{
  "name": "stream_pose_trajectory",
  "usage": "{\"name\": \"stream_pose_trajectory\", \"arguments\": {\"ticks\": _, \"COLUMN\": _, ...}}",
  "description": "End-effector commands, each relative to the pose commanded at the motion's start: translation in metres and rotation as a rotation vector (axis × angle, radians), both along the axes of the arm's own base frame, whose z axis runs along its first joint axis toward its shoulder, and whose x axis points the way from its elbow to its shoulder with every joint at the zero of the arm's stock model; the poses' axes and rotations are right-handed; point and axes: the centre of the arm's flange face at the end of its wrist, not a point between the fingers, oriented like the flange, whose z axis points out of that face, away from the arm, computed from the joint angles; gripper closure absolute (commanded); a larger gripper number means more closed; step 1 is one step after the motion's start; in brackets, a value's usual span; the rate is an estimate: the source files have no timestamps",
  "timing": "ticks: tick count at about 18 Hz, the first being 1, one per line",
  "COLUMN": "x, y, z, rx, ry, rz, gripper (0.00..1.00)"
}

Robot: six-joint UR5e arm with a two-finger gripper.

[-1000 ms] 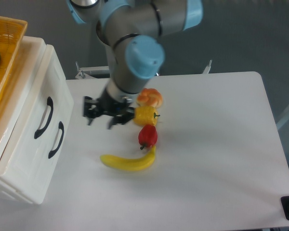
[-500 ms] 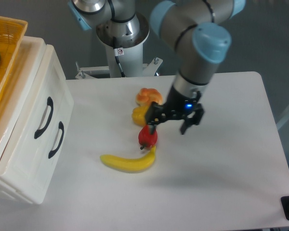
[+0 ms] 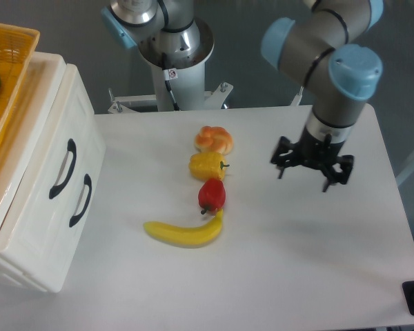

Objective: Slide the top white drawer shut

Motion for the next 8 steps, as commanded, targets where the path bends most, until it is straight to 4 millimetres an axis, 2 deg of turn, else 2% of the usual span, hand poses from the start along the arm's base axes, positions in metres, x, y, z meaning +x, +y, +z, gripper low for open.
{"name": "stream_pose_trajectory", "arguments": {"ticks": 3, "x": -0.024, "y": -0.012, "z": -0.015, "rx": -0.087, "ry": 0.024, "rz": -0.102, "gripper": 0.00}}
{"name": "stream_pose_trajectory", "arguments": {"ticks": 6, "x": -0.034, "y": -0.031, "z": -0.013, "rx": -0.160, "ry": 0.046, "rz": -0.096, "gripper": 0.00}}
{"name": "stream_pose_trajectory", "arguments": {"ticks": 8, "x": -0.032, "y": -0.032, "z": -0.020, "rx": -0.166, "ry": 0.034, "rz": -0.095, "gripper": 0.00}}
